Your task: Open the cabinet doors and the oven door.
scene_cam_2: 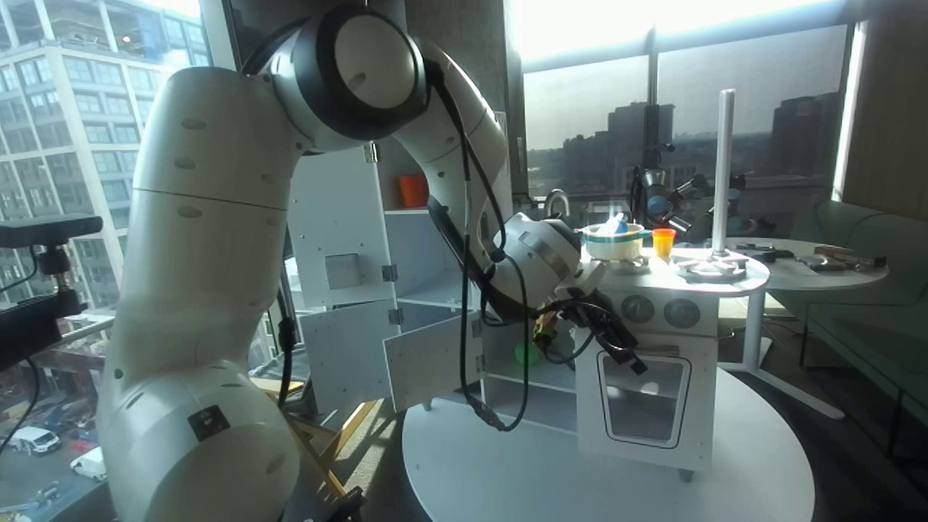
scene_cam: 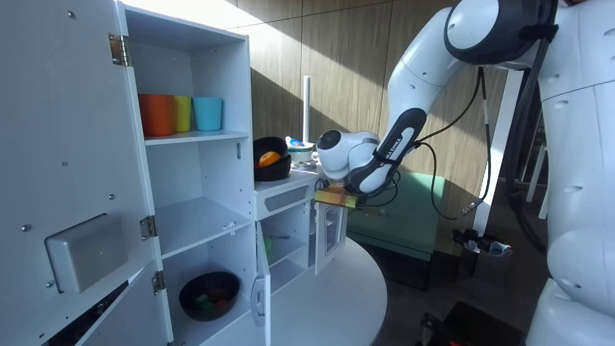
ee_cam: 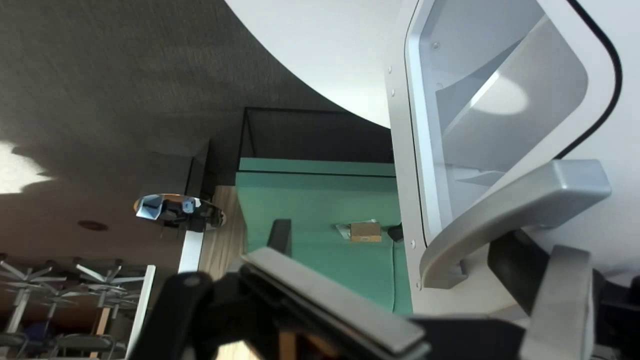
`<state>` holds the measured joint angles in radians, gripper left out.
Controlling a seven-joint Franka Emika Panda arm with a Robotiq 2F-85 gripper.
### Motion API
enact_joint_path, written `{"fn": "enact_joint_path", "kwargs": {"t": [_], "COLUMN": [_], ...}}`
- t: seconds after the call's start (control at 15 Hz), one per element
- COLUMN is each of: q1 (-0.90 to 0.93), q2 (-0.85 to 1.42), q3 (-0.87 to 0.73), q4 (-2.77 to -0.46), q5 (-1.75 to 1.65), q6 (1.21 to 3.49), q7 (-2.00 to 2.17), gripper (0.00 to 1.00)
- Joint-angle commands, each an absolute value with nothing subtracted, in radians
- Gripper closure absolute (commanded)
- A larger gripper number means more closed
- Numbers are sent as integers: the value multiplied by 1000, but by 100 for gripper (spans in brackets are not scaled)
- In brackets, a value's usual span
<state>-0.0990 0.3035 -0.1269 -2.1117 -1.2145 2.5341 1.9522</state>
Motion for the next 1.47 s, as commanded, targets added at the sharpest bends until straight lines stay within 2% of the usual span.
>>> {"fn": "enact_joint_path", "kwargs": {"t": [0.0,0.13,0.4,1.0,1.4], "q1": [-42,-56,-137,-277,-333], "q2": [215,212,259,279,327], "q3": [-116,-117,-139,-130,-91], "q4": [-2148,-2158,-2169,-2244,-2262], "q5": [-1179,-1204,-1232,-1183,-1180], "q6": [2317,2407,2775,3248,3357], "q7": [1895,1918,1975,1962,1957], "gripper": [0,0,0,0,0]}}
